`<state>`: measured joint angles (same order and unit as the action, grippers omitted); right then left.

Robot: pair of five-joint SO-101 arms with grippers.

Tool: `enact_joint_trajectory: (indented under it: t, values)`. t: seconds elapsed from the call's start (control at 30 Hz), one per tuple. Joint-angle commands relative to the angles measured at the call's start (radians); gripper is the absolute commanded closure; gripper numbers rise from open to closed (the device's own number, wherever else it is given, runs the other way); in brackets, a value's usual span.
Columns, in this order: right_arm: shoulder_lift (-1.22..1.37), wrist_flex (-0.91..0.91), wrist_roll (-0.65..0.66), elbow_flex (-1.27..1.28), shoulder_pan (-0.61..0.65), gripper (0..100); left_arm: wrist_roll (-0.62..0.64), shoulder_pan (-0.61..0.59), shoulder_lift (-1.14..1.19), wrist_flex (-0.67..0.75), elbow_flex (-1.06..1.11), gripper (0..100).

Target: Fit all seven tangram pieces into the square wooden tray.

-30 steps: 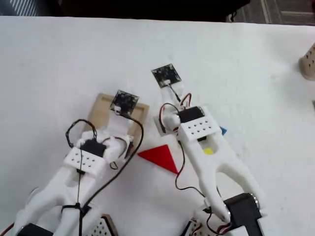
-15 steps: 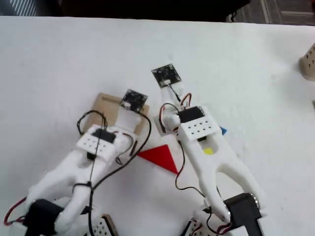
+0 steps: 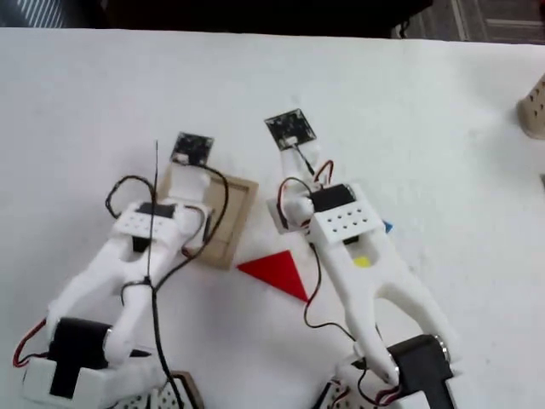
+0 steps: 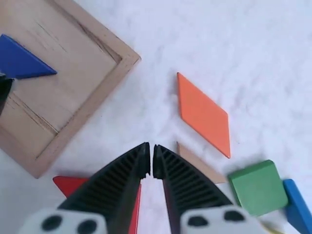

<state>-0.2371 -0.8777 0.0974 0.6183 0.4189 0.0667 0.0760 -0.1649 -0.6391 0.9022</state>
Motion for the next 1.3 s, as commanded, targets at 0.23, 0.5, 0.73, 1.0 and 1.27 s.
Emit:
enact_joint_trajectory:
  t: [0.23, 0.5, 0.73, 1.0, 1.27]
  values:
    - [-0.042, 0.019, -0.012, -0.008, -0.005, 98.1, -0.005, -0.038, -0.005, 0.095, -0.028, 96]
    - [-0.042, 0.019, -0.012, -0.006, -0.002, 98.1, 0.029, -0.038, -0.002, 0.141, -0.028, 96]
    - [-0.033, 0.019, -0.012, -0.006, -0.001, 98.1, 0.149, -0.054, 0.101, 0.155, -0.081, 96]
    - [-0.033, 0.019, -0.012, -0.006, -0.001, 98.1, 0.15, -0.07, 0.157, 0.103, -0.157, 96]
    - [-0.035, 0.019, -0.012, -0.008, -0.001, 98.1, 0.152, -0.11, 0.137, 0.106, -0.176, 96]
